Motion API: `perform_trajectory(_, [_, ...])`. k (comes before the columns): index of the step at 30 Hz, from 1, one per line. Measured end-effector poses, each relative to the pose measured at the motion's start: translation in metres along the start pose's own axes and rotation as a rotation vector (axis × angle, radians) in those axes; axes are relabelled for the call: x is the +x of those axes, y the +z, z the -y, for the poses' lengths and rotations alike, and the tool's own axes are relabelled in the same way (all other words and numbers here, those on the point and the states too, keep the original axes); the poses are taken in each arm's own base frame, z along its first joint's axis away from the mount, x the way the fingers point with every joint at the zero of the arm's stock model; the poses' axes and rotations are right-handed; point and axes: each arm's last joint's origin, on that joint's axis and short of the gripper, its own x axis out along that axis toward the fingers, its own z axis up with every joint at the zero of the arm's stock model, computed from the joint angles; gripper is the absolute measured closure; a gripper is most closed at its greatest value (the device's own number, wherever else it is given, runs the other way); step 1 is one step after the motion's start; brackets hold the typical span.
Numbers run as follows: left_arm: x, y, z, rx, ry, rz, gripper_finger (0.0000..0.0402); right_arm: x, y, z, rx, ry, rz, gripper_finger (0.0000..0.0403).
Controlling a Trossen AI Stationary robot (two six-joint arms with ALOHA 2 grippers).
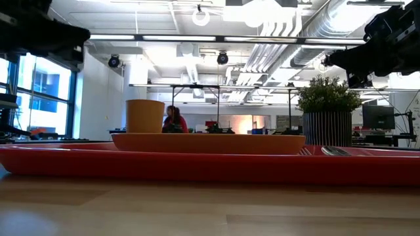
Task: Pick and place plate/cup/fork/spoon on tray
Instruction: Return to Home Position
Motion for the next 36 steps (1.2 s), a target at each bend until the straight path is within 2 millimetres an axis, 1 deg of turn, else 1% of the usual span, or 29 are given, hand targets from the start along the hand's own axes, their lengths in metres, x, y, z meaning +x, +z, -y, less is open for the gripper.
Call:
perform_trajectory(2, [-0.0024, 0.0009, -0.0007, 0.038, 0.001, 0.012, 0.0401, 0.0000, 0.0000, 0.0000, -0.005, 0.000, 0.000, 0.0402])
perform_trajectory(5, [-0.0048, -0.0047, -0.0010, 0.091, 0.005, -0.035, 0.0402, 0.0000, 0.0000, 0.0000, -0.001, 0.000, 0.000, 0.0402])
perform_trajectory(9, [-0.0050, -0.0039, -0.0018, 0.082, 0.030, -0.028, 0.0401, 0.0000, 0.0000, 0.0000, -0.003, 0.000, 0.000, 0.0402])
perform_trajectory(13, [-0.0046, -0.0041, -0.0033, 0.033, 0.085, -0.037, 0.0401, 0.0000, -0.0001, 0.0000, -0.003, 0.000, 0.000, 0.0402])
perform_trajectory(18, [-0.0046, -0.0040, -0.0034, -0.016, 0.089, -0.033, 0.0402, 0.0000, -0.0001, 0.0000, -0.004, -0.001, 0.000, 0.0402])
perform_trajectory(36, [-0.0046, -0.0040, -0.0034, -0.016, 0.088, -0.033, 0.0401, 0.0000, -0.0002, 0.0000, -0.004, -0.001, 0.000, 0.0402])
